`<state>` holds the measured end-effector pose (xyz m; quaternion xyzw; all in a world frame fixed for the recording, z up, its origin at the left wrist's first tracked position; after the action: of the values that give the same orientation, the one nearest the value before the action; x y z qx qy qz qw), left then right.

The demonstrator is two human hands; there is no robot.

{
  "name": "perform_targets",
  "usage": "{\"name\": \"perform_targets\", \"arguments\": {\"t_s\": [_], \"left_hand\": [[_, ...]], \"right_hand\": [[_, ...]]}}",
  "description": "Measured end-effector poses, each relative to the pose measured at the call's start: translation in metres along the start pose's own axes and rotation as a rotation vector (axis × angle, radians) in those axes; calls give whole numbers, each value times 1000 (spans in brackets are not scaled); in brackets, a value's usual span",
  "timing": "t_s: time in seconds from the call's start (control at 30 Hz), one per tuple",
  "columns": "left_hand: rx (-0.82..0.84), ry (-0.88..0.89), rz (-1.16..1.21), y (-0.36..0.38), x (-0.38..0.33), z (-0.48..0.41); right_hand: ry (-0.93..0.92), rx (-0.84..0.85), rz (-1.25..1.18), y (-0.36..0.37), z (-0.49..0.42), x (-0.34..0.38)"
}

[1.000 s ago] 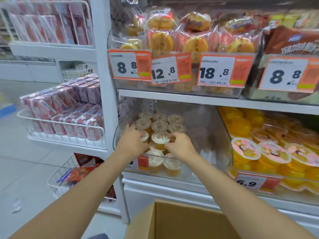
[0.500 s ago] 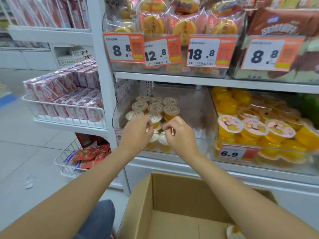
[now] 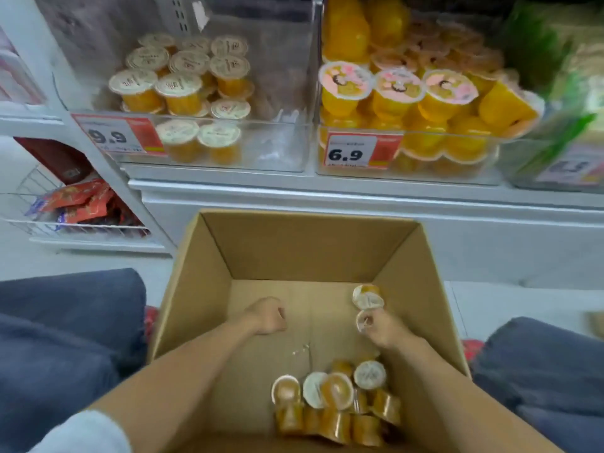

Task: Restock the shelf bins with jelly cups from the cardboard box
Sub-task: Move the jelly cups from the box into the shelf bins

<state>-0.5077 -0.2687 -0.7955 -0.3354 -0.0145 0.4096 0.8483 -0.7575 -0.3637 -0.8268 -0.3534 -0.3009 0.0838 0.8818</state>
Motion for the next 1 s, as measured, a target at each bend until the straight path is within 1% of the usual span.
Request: {"name": "perform_targets", "arguments": {"t_s": [0.07,0.1,0.17,0.2,0.3,0.37,0.47,0.53,0.6,0.67,0.8,0.93,1.0], "left_hand": [[112,-50,-2,42,9,-12],[157,-69,-2,62,11,-17],[232,-103,14,97,11,-22],[266,-111,-12,113,10,-22],[308,-112,-78,154,4,-24],[267,-140,-60,171,4,-26],[114,-191,11,170,3,-29],[57,-217,20,164,2,-31],[93,-198,-17,159,1,-33],[101,-178,1,150,1,-38],[16,-117,129,110,-1,-36],[-76,-100,431,49,2,-29],[-78,-70,604,9,-1,-14]], "right_hand": [[107,162,-40,47,-6,-52],[138,246,-62,64,-2,-58],[135,346,-2,69,15,-35],[126,343,23,71,17,-30],[105,262,30,80,14,-28],[117,218,20,83,13,-31],[139,170,-34,83,14,-34],[161,118,-80,80,15,-35],[184,60,-107,78,18,-35],[176,-3,-114,72,20,-31],[129,-159,-236,49,17,-9],[48,-401,-424,4,9,34],[-50,-479,-510,-26,7,67]]}}
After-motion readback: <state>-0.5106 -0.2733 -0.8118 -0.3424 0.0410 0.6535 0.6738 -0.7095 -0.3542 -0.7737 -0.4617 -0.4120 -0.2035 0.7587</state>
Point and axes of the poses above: each hand's wrist, its own z-axis away from the middle knuckle, its own y-axis out of the palm, x = y × z, the point moved 5 cm from there along -z, towards the middle knuckle, and after that the axes turned 15 degrees about -y, right-handed, at the moved point
